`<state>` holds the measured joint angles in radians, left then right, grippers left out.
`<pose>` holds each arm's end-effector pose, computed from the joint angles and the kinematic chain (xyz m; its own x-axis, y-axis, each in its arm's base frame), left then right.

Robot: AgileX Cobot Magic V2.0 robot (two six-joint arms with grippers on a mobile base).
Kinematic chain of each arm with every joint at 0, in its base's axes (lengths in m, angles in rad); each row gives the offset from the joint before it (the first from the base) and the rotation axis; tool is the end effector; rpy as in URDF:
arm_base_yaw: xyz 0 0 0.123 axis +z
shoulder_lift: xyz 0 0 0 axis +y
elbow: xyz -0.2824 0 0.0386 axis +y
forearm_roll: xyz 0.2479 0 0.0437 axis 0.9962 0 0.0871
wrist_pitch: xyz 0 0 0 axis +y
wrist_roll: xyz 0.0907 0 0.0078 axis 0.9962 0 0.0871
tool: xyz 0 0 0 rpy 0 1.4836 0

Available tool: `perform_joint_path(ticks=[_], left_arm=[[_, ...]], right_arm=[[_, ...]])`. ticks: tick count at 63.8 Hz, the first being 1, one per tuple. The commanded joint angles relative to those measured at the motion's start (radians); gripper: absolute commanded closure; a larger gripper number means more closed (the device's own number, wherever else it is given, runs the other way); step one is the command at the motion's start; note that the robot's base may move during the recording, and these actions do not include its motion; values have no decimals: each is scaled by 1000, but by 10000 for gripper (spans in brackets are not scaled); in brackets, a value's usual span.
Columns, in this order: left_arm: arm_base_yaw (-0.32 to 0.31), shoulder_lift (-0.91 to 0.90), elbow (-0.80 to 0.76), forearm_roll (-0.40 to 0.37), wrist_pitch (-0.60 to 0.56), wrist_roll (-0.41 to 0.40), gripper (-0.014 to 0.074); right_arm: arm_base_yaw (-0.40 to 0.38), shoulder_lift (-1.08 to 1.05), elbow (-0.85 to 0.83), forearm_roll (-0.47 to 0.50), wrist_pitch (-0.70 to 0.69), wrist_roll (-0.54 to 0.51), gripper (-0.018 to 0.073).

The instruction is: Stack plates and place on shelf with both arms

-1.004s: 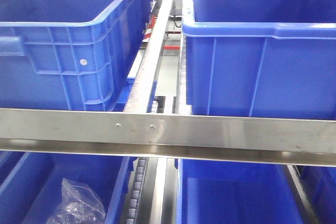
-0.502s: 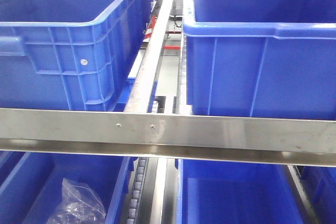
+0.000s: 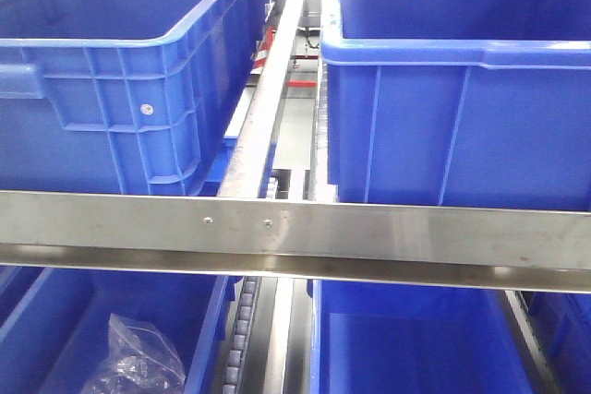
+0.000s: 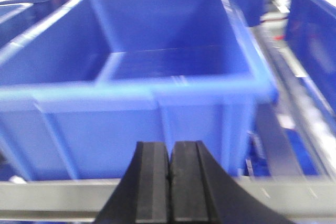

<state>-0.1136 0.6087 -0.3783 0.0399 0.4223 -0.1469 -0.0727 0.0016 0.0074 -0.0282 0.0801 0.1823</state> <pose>0.1179 -0.0120 0.2532 -0.5399 -0.0494 -0.8403 0.0403 0.9956 -0.0844 0.0568 -0.0043 0.2032 0.0097 0.1533 -0.9881 0.0743 0.9853 0.1536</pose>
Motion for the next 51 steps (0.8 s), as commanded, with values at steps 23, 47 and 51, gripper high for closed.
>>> perform_joint_path(ticks=[23,47,51], left_arm=[[-1,1,-30,-2,-77,-3,510],[-1,1,-30,-2,-77,-3,510],[-1,1,-30,-2,-77,-3,510]], right_arm=[[-26,-31,22,-1,-80,42,539],[-26,-31,22,-1,-80,42,539],[-26,-31,22,-1,-80,42,539]])
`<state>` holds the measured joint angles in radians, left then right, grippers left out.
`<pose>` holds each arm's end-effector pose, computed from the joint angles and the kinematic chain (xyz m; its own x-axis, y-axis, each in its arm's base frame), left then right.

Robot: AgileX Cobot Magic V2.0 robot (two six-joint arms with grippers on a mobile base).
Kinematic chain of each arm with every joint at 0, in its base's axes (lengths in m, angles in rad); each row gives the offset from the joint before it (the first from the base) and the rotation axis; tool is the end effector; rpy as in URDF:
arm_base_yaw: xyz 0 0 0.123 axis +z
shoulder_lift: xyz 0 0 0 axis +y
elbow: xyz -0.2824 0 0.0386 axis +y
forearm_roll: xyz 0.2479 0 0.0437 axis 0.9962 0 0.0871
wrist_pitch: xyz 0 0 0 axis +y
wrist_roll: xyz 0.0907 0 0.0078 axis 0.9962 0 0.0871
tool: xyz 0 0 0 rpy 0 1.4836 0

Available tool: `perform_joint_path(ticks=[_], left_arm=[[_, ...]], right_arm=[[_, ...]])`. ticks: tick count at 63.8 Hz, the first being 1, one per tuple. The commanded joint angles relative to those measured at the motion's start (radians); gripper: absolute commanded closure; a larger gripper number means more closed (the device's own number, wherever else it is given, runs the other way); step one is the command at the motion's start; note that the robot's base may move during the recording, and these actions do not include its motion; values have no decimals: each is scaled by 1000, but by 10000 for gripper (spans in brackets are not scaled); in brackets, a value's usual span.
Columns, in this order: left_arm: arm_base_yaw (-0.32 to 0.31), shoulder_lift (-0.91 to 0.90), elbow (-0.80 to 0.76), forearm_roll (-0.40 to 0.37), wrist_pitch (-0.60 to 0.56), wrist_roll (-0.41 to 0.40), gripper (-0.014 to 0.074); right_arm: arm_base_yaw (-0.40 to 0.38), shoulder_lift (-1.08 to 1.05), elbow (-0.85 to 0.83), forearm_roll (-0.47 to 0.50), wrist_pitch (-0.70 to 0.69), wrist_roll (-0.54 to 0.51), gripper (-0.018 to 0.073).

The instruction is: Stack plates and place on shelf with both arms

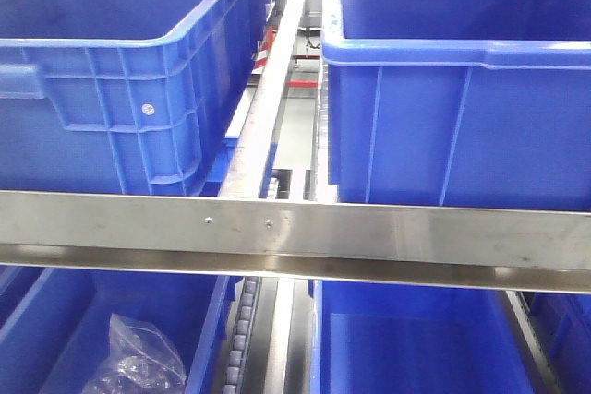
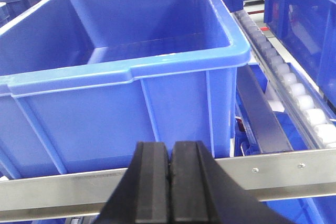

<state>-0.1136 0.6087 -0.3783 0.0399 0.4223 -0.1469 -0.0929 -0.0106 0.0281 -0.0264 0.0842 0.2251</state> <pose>0.1179 -0.0120 0.2532 -0.5399 -0.0494 -0.8403 0.0403 0.9956 -0.0844 0.0566 -0.0055 0.1965 0.0046 0.1979 -0.9802 0.0959 0.9756 0.1974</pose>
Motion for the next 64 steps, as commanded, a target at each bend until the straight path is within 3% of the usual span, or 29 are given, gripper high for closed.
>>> perform_joint_path(ticks=[1,28,38,49,61,64], left_arm=[[-1,1,-30,-2,-77,-3,510],[-3,-31,-28,1,-78,-3,510],[-3,-165,49,35,-229,-3,510],[-1,-370,248,35,-442,-3,510],[-1,-581,390,35,-469,-3,510],[-1,-618,388,35,-405,-3,510]], right_arm=[[-6,-19,2,-3,-84,-1,539],[-6,-19,2,-3,-84,-1,539],[-6,-19,2,-3,-84,-1,539],[-6,-19,2,-3,-84,-1,539],[-6,-19,2,-3,-84,-1,539],[-6,-19,2,-3,-84,-1,539]])
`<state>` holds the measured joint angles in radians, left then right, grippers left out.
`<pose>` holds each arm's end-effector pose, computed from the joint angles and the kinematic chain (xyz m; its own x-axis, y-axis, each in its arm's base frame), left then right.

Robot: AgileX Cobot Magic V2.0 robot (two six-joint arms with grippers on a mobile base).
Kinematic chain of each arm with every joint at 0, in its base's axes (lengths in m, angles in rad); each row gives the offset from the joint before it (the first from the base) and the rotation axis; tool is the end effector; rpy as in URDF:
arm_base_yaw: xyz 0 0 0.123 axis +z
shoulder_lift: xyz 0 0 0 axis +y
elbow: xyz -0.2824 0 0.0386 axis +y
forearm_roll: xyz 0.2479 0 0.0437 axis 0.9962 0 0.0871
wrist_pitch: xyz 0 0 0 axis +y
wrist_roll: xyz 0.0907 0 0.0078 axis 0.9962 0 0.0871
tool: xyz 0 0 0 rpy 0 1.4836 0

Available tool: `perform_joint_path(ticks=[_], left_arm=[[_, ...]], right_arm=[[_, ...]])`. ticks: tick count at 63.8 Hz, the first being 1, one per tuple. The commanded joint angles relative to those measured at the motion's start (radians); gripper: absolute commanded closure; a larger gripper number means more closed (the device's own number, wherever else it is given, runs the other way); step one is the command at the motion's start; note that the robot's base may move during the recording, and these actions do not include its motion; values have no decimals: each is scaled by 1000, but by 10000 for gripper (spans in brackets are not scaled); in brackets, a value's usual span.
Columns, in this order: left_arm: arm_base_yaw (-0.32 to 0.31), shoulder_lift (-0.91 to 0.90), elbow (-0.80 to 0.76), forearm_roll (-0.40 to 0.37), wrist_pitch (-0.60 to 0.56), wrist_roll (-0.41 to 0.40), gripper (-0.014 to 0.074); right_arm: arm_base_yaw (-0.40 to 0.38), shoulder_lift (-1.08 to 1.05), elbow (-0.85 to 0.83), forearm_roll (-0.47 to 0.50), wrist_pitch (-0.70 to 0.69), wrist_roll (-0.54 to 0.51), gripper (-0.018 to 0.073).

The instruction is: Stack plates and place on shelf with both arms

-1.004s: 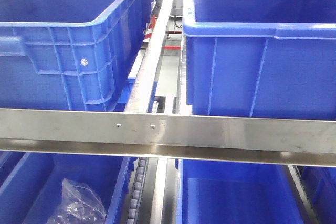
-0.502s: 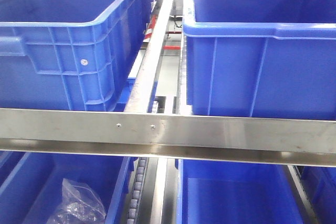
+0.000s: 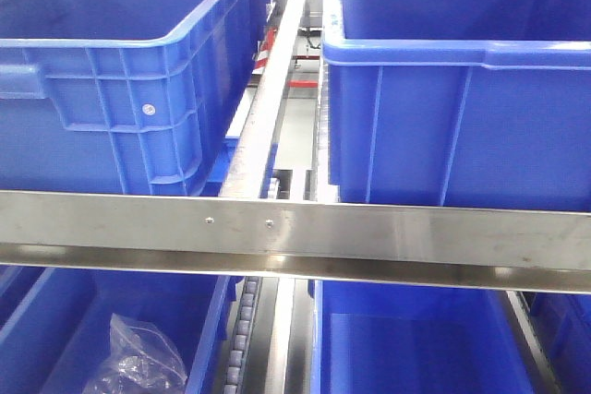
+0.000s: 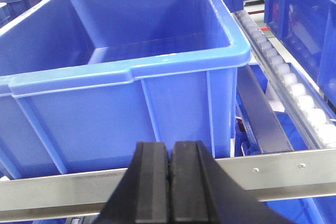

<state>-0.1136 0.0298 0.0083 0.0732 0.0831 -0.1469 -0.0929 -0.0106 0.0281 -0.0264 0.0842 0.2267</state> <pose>0.0589 -0.0062 0.2010 -0.0414 -0.0696 -0.9967 0.1046 0.9918 -0.0736 0.0566 -0.0055 0.1965 0.0048 0.1995 -0.9799 0.0959 0.9753 0.1990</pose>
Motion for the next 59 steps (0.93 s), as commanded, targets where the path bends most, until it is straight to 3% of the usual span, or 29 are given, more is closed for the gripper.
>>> perform_joint_path(ticks=[1,59], left_arm=[[-1,-51,2,4,-61,-3,510],[4,-57,2,0,-52,-3,510]], right_arm=[[-6,-19,2,-3,-84,-2,539],[-6,-19,2,-3,-84,-2,539]])
